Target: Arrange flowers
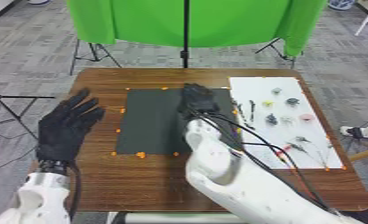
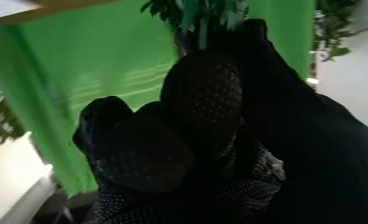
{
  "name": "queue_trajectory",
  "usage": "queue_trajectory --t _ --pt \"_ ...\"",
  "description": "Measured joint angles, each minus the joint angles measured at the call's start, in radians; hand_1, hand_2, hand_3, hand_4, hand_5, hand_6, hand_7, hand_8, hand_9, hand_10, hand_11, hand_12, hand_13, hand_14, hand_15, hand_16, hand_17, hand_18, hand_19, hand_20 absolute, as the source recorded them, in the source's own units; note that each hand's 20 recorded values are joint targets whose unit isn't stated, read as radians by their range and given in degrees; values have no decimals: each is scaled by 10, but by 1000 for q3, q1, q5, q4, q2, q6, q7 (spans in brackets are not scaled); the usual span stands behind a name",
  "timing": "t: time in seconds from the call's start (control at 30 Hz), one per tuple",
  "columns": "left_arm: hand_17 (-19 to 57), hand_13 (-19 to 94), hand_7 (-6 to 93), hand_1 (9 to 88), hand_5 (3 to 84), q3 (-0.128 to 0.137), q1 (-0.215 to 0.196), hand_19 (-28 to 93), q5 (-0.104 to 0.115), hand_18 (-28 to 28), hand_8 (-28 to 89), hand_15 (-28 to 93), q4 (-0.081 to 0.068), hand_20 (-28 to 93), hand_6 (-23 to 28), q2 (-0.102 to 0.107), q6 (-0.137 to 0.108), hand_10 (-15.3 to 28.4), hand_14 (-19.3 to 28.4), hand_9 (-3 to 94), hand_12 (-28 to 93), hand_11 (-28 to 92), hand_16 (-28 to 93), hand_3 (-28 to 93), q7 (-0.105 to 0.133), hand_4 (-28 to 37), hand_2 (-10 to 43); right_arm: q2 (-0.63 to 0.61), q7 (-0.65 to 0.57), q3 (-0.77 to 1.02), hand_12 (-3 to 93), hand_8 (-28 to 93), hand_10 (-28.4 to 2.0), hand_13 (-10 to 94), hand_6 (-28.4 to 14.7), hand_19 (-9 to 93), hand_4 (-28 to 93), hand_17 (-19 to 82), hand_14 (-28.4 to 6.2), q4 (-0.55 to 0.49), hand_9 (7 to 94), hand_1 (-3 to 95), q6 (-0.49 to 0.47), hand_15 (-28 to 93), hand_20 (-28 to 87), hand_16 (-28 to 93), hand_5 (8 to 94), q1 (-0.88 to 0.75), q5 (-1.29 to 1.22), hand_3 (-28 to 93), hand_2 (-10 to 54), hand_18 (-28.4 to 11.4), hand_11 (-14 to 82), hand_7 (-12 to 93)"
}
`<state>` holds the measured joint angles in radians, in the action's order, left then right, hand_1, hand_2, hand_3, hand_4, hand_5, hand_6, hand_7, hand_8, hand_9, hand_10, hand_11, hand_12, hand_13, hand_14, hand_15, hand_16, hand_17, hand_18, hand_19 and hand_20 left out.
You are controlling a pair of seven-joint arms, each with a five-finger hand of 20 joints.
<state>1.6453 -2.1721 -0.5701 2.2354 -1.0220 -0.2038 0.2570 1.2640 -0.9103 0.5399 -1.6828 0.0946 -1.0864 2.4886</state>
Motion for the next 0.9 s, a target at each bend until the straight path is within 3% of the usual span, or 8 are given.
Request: queue_trajectory --t 0.13,0.23,0.4,0.63,0.73,0.9 --pt "-80 289 121 240 419 -39 94 583 -5 260 -88 521 -24 117 115 12 4 212 283 383 106 258 -94 804 -22 -239 66 102 3 -29 220 165 -114 908 -62 932 -283 494 -73 89 936 552 -63 711 391 191 919 90 -72 775 -95 -255 503 222" --pt "-80 289 121 241 420 -65 149 581 -5 260 -88 522 -35 117 115 23 5 212 283 383 107 259 -94 804 -25 -239 66 156 1 -34 220 166 -114 908 -62 932 -283 493 -73 129 936 550 -139 711 392 192 919 121 -125 775 -95 -254 503 222" --pt "-80 290 121 240 420 -86 204 581 -6 260 -88 524 -42 119 115 52 16 213 284 384 107 259 -95 805 -14 -238 65 176 -1 -100 220 161 -113 909 -49 932 -281 494 -73 147 937 544 -165 711 394 191 919 131 -145 772 -95 -253 506 224" --pt "-80 291 121 241 420 -116 273 580 -7 259 -88 524 -60 119 115 55 22 213 284 384 108 259 -96 804 -13 -238 65 191 -14 -89 212 145 -107 911 -34 932 -275 498 -77 166 937 533 -287 729 417 194 924 111 -219 736 -95 -253 542 232" --pt "-80 290 121 241 420 -126 277 579 -3 260 -88 524 -61 120 115 62 22 213 284 384 108 259 -96 803 12 -239 65 186 -30 -134 214 131 -105 908 -31 932 -277 494 -80 168 937 526 -286 736 429 195 922 121 -266 727 -95 -254 550 235" --pt "-81 290 121 241 420 -148 278 578 8 259 -88 524 -64 120 116 92 23 213 284 384 108 260 -96 804 86 -239 66 170 -41 -273 211 114 -110 904 -28 932 -268 490 -87 168 937 504 -234 749 442 195 928 195 -332 726 -95 -255 561 235"
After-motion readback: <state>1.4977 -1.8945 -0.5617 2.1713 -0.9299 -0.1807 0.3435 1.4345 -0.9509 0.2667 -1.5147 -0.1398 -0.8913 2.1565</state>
